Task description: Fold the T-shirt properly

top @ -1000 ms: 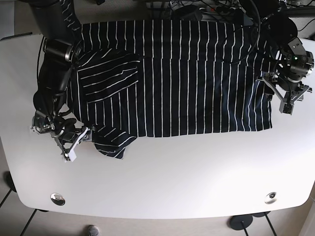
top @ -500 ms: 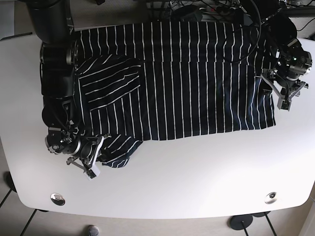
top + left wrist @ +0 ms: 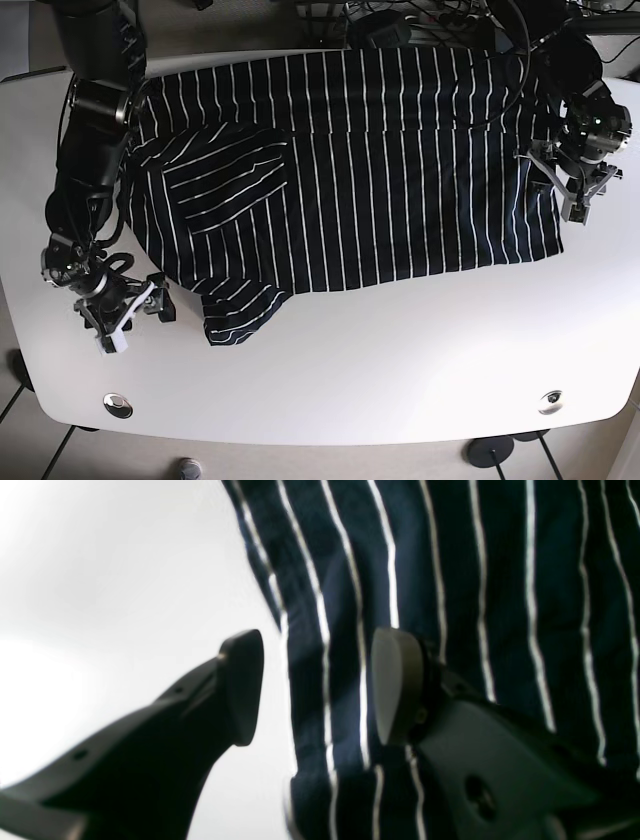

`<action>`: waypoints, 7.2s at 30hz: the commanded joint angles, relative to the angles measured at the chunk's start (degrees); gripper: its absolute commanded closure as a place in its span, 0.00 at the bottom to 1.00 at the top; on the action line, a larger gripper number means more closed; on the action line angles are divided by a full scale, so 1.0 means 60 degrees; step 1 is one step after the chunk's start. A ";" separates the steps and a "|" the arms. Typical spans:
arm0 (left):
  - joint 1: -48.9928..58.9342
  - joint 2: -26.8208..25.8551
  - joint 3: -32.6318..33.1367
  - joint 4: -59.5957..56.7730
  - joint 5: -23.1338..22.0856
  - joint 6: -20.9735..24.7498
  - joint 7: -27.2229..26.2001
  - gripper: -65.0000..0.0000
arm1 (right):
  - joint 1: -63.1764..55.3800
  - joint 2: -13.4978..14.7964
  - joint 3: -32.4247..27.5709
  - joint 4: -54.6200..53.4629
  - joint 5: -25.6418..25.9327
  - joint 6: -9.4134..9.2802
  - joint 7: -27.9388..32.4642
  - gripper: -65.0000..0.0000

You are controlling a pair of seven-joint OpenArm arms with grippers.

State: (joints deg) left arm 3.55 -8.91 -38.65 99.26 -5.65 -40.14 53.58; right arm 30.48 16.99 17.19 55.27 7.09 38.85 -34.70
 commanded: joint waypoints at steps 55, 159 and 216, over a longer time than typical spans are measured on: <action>-0.4614 -0.1131 0.0398 -0.3540 0.0304 0.0023 -0.1304 1.00 | -0.1497 -0.0407 0.1216 0.3089 0.0159 0.0192 -0.1316 0.97; 0.1159 0.0100 0.2098 0.0855 0.0334 0.0023 -0.1582 0.53 | -0.7710 -0.1433 0.1699 1.0035 0.5697 -0.0211 -0.4818 0.34; -0.0951 -0.1028 -0.0364 -0.4537 -0.3798 0.0023 -0.0103 1.00 | -0.6494 -0.0935 0.0747 0.5214 0.3558 -0.0226 -0.2239 0.80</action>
State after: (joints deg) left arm -1.89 -14.00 -40.53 71.33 -28.99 -40.34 52.53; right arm -8.75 10.92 21.39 86.13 29.52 37.69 -47.16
